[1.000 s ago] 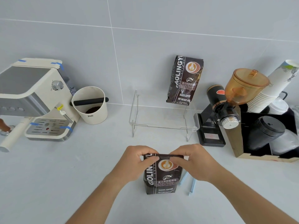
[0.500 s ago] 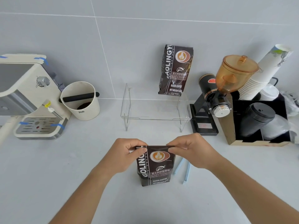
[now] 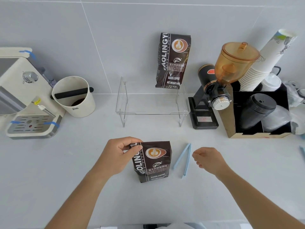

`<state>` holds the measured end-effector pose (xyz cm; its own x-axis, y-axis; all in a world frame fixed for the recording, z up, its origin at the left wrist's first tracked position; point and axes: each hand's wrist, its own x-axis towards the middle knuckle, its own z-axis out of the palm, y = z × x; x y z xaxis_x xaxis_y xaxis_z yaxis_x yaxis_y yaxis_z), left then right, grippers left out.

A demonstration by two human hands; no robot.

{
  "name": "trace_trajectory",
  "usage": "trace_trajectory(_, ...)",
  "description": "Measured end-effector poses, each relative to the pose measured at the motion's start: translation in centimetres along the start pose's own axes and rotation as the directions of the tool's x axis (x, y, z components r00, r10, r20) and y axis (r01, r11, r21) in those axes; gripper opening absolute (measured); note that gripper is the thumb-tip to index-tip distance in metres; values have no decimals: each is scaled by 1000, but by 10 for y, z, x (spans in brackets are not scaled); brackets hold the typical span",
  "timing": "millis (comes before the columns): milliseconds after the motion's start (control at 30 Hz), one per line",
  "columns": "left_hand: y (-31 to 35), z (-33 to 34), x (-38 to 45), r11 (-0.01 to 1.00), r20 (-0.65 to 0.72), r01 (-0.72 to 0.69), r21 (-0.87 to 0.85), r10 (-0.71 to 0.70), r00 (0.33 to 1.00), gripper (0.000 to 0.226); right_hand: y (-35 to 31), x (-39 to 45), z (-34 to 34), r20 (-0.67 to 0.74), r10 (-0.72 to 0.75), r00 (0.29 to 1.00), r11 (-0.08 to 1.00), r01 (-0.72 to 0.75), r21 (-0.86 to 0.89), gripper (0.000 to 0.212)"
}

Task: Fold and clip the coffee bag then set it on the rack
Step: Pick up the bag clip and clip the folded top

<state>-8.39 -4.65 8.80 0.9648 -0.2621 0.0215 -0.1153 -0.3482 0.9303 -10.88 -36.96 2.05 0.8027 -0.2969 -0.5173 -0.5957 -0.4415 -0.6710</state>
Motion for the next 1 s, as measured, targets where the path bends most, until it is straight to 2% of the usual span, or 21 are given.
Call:
trace_trajectory(300,-2,1,-2,999,-17,24,-23,-24,1000,36,16,12,34,-14,143,990,977,-143,-161,27)
trace_trajectory(500,-5,1,-3,999,-26,38,-30,-38,999,29,8,20,41,-25,195,981,952,-195,-236,15)
trace_trajectory(733,-10,2,-2,998,-13,50,-46,-51,999,17,11,21,36,-46,172,984,960,-177,-217,17)
trace_trajectory(1000,-14,2,-2,995,-7,69,-66,-69,998,18,11,16,22,-93,54,994,999,-54,7,4)
